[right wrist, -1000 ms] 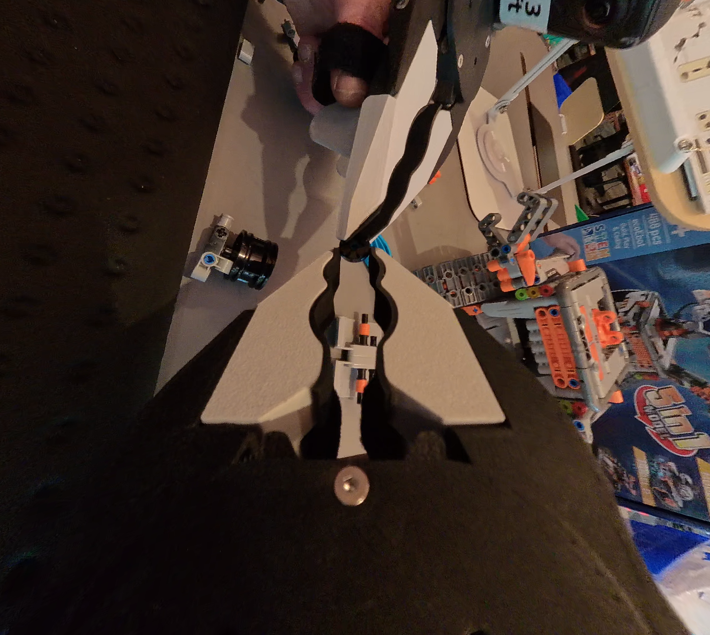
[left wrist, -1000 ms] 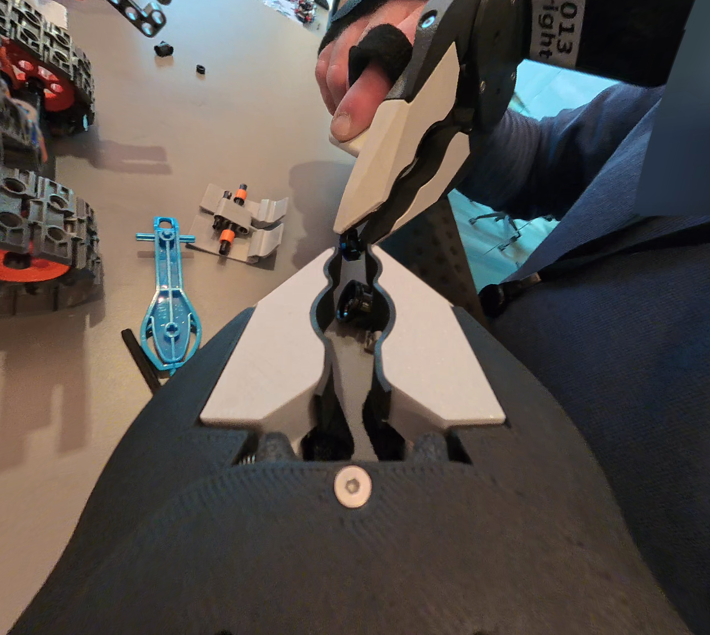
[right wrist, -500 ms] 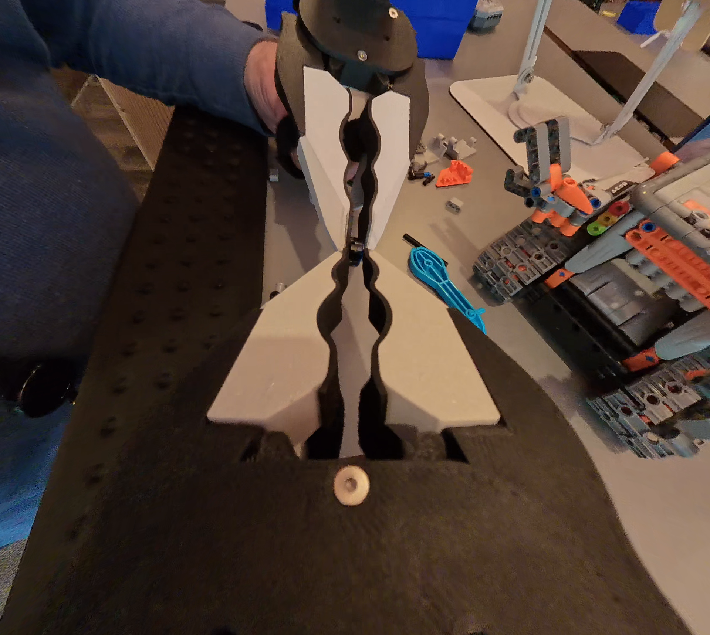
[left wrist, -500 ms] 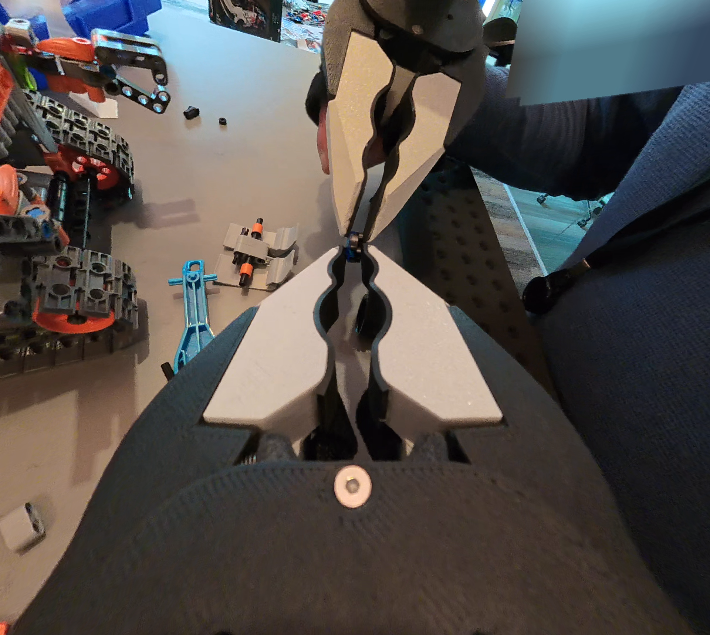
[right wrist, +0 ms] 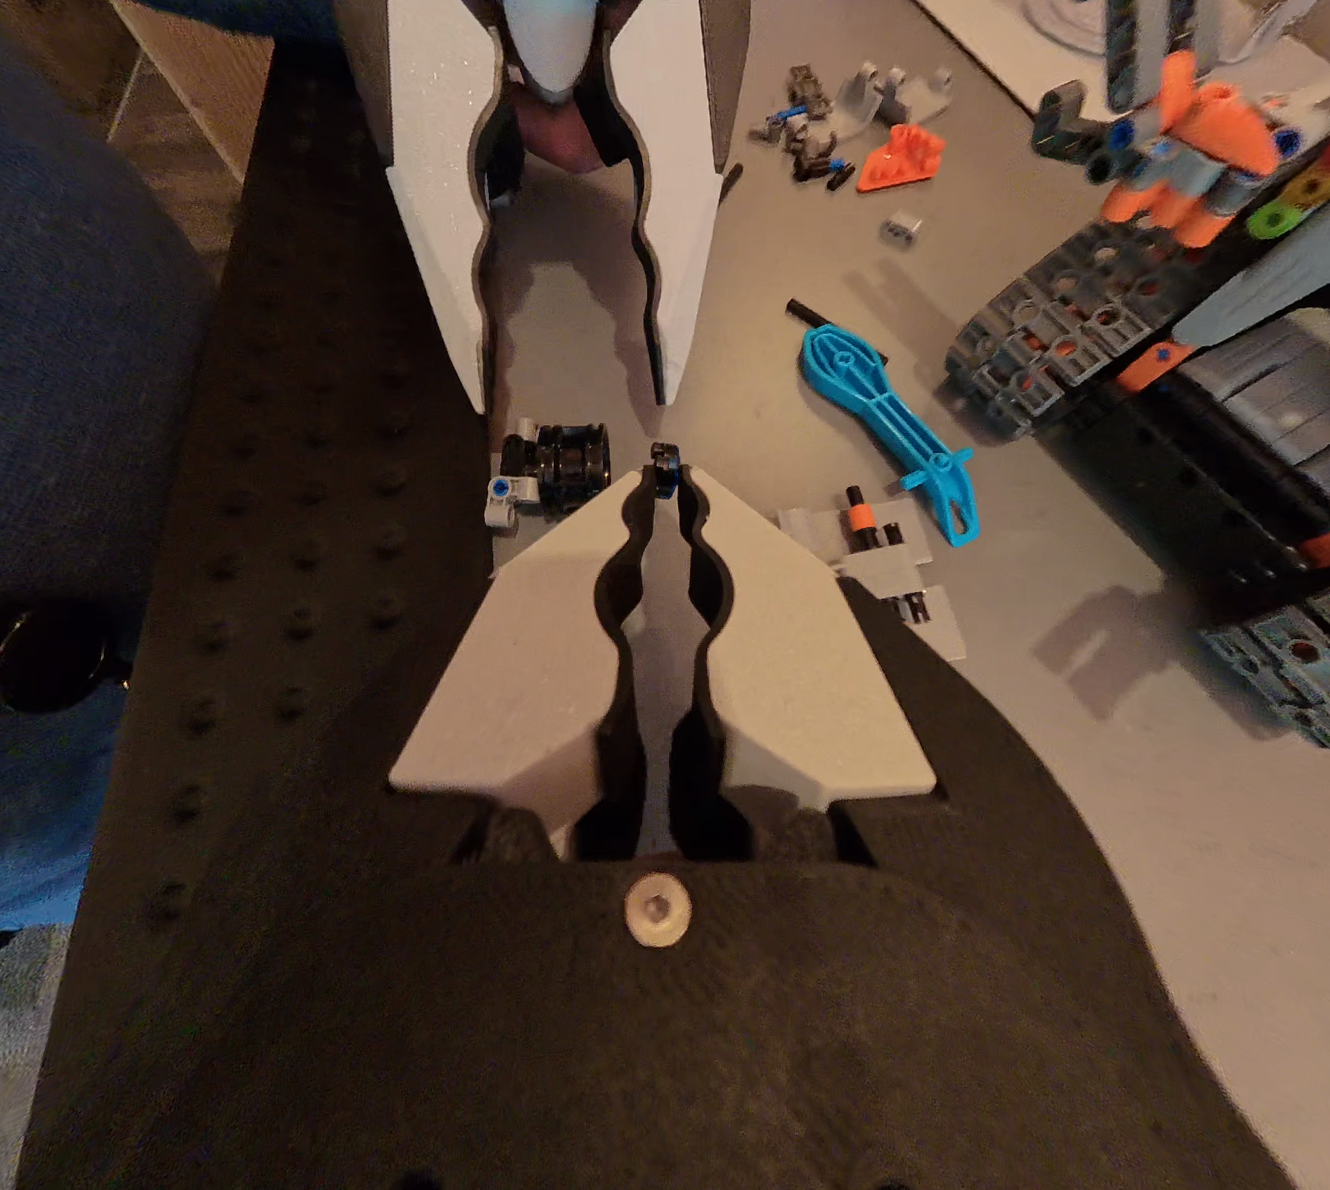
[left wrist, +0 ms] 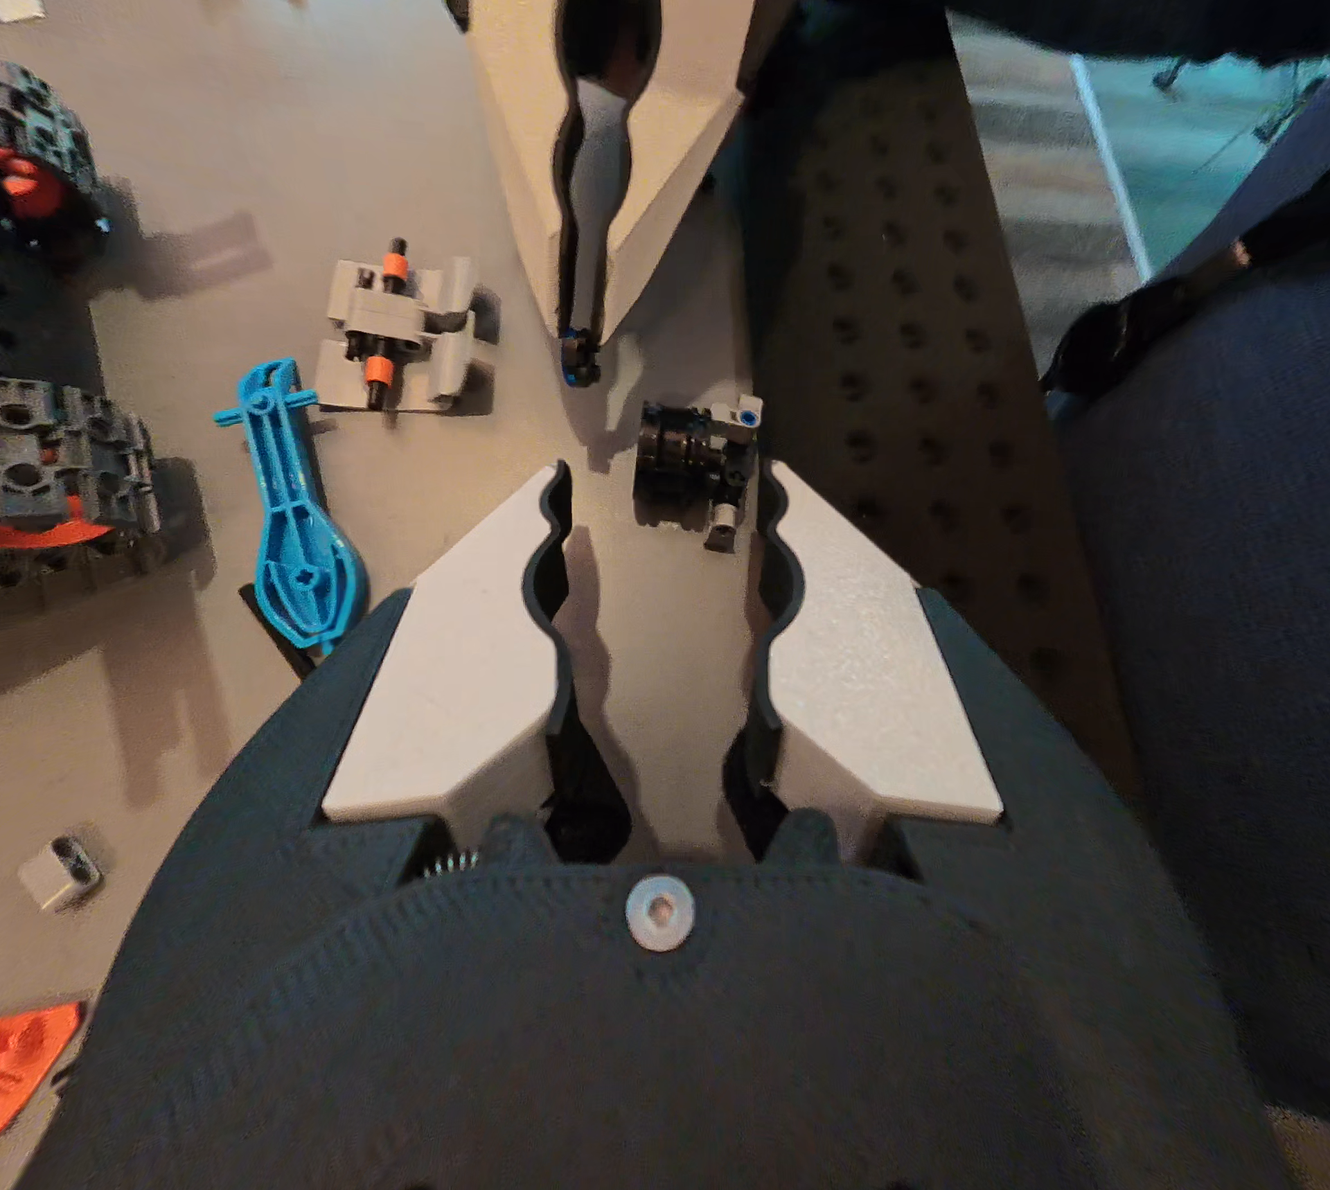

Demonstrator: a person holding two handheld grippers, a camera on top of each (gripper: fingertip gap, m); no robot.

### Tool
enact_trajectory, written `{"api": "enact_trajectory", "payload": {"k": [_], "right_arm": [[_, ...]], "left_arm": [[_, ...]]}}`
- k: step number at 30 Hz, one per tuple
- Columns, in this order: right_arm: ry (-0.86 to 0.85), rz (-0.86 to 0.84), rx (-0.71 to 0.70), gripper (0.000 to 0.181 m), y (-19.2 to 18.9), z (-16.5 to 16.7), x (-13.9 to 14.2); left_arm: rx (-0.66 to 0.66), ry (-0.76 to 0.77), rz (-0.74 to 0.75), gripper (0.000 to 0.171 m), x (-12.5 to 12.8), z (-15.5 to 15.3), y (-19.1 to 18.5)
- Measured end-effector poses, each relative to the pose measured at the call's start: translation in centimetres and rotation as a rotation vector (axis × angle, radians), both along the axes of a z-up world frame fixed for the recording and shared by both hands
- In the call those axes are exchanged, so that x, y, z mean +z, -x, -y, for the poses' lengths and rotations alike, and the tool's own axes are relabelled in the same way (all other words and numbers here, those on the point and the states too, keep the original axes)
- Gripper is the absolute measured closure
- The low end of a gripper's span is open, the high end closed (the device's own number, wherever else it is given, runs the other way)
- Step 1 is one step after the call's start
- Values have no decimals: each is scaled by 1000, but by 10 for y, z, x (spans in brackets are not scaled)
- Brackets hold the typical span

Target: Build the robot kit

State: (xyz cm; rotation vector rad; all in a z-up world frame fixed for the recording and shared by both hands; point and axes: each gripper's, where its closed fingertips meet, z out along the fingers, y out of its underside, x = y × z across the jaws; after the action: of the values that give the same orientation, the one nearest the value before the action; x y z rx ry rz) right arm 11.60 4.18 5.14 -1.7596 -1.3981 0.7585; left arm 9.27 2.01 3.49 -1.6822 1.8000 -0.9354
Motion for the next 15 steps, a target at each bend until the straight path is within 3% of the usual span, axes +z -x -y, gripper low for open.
{"api": "enact_trajectory", "payload": {"k": [3, 9, 15], "right_arm": [[24, 22, 31, 178, 5, 5, -8], [20, 60, 75, 178, 9, 12, -15], [-46, 103, 95, 178, 6, 15, -15]], "left_arm": [[-26, -71, -63, 126, -15, 4, -1], [-60, -158, -52, 138, -22, 10, -8], [-133, -480, -39, 138, -18, 8, -9]]}}
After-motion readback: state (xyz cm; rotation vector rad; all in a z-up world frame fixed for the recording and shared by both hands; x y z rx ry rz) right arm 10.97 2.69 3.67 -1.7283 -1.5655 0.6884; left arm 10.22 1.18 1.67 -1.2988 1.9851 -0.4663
